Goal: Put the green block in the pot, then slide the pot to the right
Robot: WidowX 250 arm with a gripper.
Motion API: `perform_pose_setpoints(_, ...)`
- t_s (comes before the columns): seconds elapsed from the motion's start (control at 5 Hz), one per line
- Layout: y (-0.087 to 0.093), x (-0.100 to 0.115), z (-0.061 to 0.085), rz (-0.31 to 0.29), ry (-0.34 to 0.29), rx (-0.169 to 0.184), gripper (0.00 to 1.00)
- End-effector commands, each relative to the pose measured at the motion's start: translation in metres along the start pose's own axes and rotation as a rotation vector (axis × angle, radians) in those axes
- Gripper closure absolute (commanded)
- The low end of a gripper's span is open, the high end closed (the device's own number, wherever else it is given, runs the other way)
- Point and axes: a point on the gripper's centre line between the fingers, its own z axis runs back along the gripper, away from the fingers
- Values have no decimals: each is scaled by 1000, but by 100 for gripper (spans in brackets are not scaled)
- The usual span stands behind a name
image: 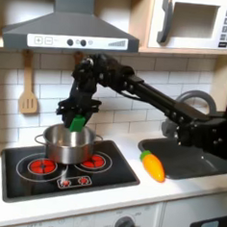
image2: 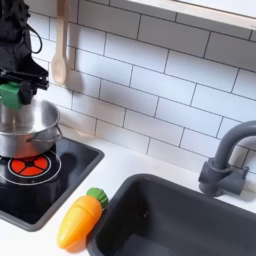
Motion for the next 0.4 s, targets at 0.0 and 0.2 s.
perform_pose_setpoints(0.0,4,0,-5,-2,8,-25,0)
perform_pose_setpoints(0.2,4,-5,-11,-7,25,-23,0)
